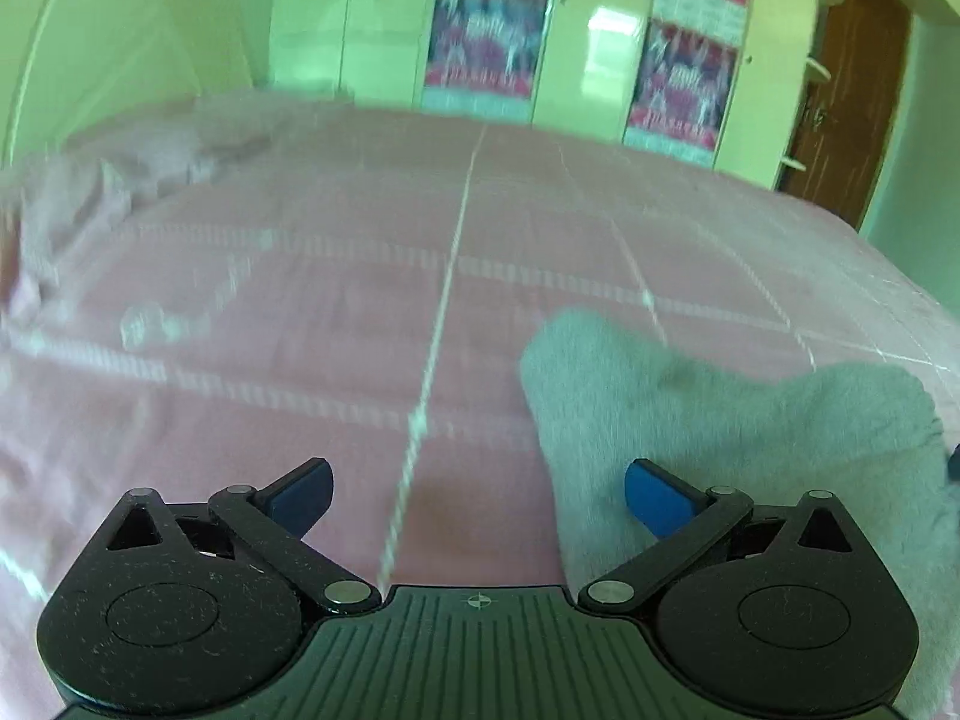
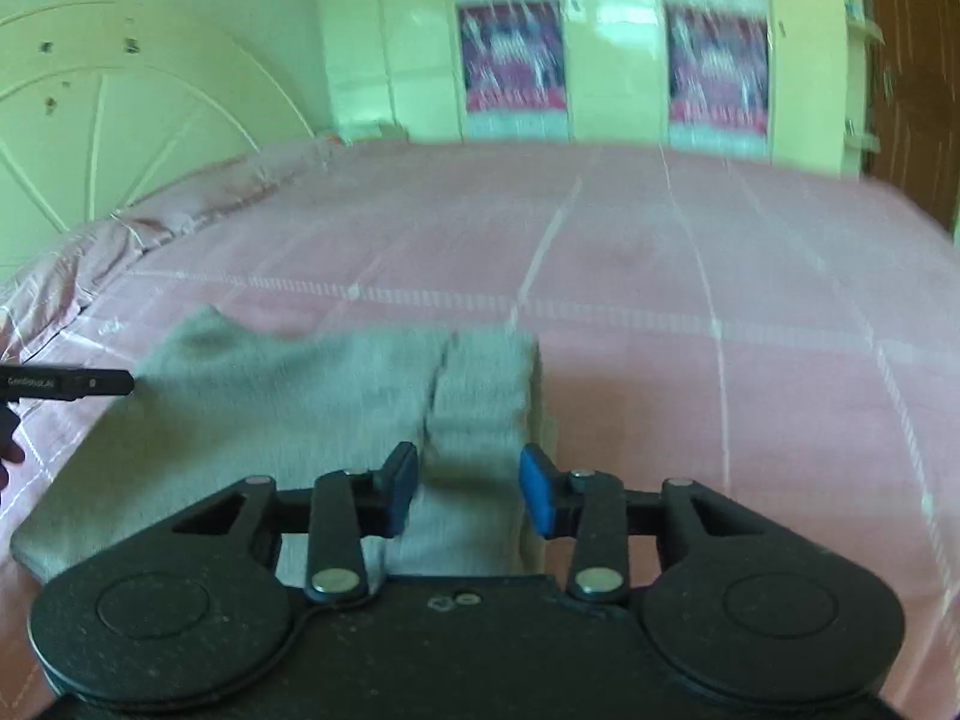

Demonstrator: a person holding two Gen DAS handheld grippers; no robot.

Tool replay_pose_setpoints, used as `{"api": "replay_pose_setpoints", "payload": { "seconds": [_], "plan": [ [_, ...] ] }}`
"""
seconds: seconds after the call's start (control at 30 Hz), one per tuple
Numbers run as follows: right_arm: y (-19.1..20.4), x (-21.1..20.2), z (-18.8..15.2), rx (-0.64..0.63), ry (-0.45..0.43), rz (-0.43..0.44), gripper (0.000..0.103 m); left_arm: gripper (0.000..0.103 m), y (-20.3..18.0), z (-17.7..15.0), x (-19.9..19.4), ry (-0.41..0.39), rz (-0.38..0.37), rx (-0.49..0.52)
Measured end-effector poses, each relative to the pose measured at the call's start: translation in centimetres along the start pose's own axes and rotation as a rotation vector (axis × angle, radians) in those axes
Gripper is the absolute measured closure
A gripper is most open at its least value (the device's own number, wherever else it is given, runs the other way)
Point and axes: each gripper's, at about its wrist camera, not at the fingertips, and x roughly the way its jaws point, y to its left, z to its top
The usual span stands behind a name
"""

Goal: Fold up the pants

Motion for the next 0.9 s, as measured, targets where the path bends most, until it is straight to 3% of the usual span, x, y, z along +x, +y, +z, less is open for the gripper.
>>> {"api": "replay_pose_setpoints", "payload": {
  "seconds": [0.1,0.23,0.27,0.33,0.37,0.43,0.5,0.7,0.83,0.9],
  "plan": [
    [0.3,1.7,1.9,0.013,-0.015,0.003,0.073,0.0,-1.5,2.1,1.6,-0.022,-0.012,0.043],
    [0.9,6.7,1.9,0.004,0.156,-0.048,0.061,0.0,-2.5,1.4,5.3,0.108,0.034,0.081],
    [1.0,6.0,1.9,0.024,0.128,-0.046,0.06,0.0,-2.3,1.4,5.0,0.102,0.032,0.059],
    [1.1,3.4,2.0,0.069,0.041,0.012,0.051,0.0,-2.3,1.7,3.0,0.086,0.047,0.048],
    [1.2,2.1,1.9,0.082,0.012,0.027,0.038,0.0,-2.4,1.8,1.9,0.065,0.048,0.06],
    [1.6,-0.6,1.6,0.093,-0.035,0.057,0.025,0.0,-3.0,1.8,-0.7,0.035,0.062,0.089],
    [2.2,-4.1,1.3,0.102,-0.086,0.078,0.005,0.0,-3.4,1.7,-4.1,-0.004,0.053,0.081],
    [3.9,-15.2,-0.8,0.167,-0.153,0.147,0.006,0.0,-5.4,-0.3,-16.1,-0.106,0.033,0.1],
    [4.6,-22.4,-4.1,0.225,-0.199,0.158,0.006,0.0,-6.4,-3.5,-23.0,-0.132,0.034,0.096],
    [5.0,-26.2,-5.9,0.223,-0.241,0.111,0.006,0.0,-6.7,-5.6,-25.7,-0.116,0.022,0.088]
  ]
}}
